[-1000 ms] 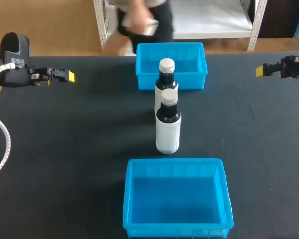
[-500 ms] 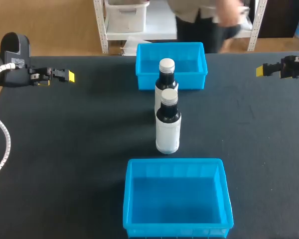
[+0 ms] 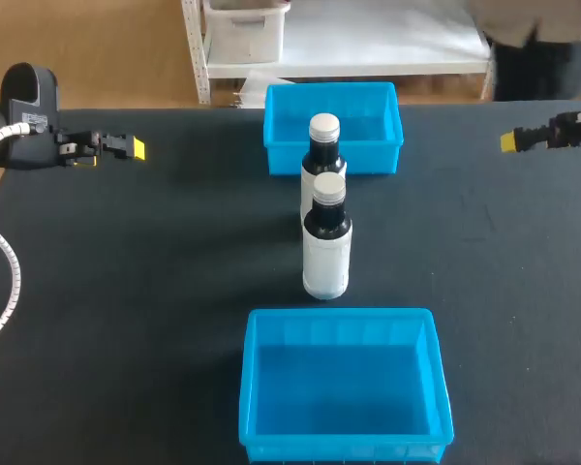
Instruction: Pick up the bottle, and place it in the far bin if it is heavy, or in the near bin if it is light.
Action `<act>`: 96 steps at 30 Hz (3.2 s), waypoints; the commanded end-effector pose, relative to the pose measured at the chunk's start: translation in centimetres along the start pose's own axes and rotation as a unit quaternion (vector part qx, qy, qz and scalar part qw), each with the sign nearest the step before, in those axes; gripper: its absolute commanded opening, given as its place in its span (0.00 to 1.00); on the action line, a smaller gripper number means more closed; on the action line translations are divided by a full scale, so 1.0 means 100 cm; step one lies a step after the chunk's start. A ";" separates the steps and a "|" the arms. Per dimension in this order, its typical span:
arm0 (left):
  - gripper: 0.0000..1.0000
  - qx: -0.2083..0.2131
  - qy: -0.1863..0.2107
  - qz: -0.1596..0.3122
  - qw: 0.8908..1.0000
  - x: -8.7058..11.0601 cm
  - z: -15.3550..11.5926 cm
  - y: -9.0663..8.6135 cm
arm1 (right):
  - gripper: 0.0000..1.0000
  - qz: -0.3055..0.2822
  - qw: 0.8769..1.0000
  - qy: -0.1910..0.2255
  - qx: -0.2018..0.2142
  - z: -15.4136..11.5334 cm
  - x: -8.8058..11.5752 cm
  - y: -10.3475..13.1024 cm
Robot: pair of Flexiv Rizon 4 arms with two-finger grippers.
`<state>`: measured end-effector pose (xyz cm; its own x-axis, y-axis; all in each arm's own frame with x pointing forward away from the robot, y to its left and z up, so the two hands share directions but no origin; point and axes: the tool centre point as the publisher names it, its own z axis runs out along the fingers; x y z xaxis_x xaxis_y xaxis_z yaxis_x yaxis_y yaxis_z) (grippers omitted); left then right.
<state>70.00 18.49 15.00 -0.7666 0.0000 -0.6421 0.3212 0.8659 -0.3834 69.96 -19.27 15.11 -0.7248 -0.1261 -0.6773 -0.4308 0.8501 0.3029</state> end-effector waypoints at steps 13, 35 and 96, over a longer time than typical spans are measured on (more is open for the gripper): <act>1.00 0.000 0.000 0.000 1.000 0.000 0.000 0.000 | 1.00 -0.193 0.944 0.100 -0.248 -0.015 -0.003 -0.026; 1.00 0.000 0.000 0.000 1.000 0.000 0.000 0.000 | 1.00 -0.279 0.892 0.185 -0.305 -0.021 0.007 -0.038; 1.00 0.000 0.000 0.000 1.000 0.000 0.000 0.000 | 1.00 -0.360 0.885 0.003 -0.295 0.011 0.052 0.092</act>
<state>70.00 18.49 15.00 -0.7666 0.0000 -0.6421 0.3212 0.8659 -0.3835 62.25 -12.60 13.80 -0.1549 -0.5189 -0.8407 -0.9844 0.1528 0.0871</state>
